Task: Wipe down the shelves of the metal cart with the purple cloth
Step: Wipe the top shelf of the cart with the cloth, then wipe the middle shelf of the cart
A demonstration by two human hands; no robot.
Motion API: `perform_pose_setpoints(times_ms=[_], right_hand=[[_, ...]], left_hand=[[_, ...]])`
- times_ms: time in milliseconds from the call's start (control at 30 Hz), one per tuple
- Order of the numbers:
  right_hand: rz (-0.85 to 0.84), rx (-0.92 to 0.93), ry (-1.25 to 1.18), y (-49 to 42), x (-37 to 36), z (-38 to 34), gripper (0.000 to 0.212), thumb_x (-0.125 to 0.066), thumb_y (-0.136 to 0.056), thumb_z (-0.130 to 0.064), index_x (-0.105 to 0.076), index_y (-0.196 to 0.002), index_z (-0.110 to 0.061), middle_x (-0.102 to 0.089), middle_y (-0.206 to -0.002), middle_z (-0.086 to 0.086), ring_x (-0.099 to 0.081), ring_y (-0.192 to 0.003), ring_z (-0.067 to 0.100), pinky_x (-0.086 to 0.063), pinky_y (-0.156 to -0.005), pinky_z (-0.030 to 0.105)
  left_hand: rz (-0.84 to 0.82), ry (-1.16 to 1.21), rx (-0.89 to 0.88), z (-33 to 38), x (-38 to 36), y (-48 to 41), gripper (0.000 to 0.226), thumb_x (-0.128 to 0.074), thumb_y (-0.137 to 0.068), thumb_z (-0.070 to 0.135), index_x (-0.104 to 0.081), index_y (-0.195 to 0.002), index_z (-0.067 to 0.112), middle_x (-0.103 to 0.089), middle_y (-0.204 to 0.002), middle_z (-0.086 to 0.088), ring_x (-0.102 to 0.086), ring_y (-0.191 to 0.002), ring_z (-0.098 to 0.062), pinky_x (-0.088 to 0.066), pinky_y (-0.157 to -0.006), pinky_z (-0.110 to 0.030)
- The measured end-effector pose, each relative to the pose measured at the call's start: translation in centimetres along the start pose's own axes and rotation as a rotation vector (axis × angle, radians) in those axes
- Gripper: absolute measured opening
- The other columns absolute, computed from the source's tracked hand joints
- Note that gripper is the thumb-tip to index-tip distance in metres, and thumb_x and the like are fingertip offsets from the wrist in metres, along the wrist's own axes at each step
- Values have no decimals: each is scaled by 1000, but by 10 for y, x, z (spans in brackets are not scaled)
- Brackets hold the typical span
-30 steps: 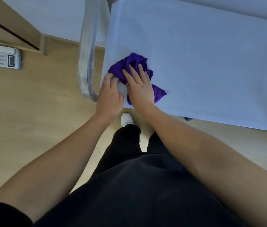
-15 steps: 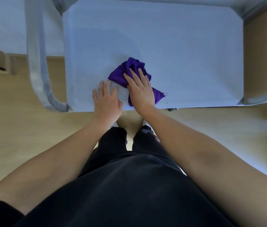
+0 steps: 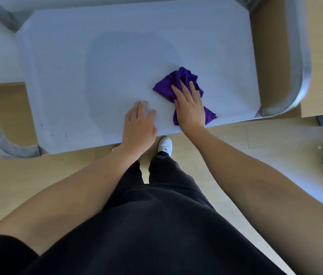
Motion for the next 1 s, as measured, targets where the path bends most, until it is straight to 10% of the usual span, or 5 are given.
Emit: perform_pose_setpoints(times_ms=[567,1000], right_hand=[[126,61,38,9,7,-2,44,-64,-82,-4,-61,-123,-18,-60,-121,13,-57,-100,38,-51,-79,46],[185,179,-312,136,-2,-111,31,-54,-90,-18,-65,-120,-14,-60,-119,11,-53,-97,30,-49,-83,36]], left_hand=[[30,140,143,-3,15,42,26,-56,-83,6,-64,-108,5,-60,-115,-9,-60,-97,-30,-54,-72,-43],[33,144,114,-61,-18,182,20,-60,-79,6,-66,-97,9,-64,-97,-5,-61,-86,-26,-51,-62,-35]])
Point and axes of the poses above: each hand's wrist, its own y-axis away from the middle knuckle, its own x-axis out of the back of the hand, z = x × y, the point moved 3 cm from there along -y, towards the middle knuckle
